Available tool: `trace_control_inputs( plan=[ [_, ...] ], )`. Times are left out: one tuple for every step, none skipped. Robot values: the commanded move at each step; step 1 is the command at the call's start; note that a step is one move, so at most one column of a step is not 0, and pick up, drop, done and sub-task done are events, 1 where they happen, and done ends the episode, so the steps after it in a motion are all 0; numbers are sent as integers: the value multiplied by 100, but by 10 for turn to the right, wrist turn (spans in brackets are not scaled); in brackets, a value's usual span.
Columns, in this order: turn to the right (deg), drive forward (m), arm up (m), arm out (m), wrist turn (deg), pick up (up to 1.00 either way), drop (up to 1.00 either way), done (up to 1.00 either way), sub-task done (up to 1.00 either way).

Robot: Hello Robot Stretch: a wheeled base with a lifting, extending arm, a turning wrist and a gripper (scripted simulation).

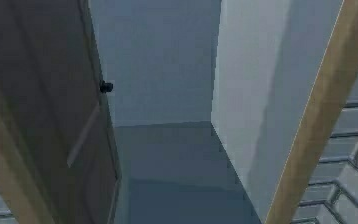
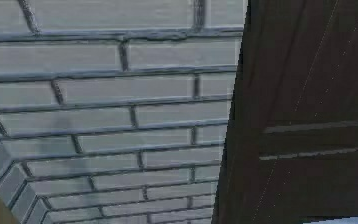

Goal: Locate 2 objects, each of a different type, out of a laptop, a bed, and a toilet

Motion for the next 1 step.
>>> trace_control_inputs(
  plan=[
    [0, 100, 0, 0, 0, 0, 0, 0, 0]
  ],
)
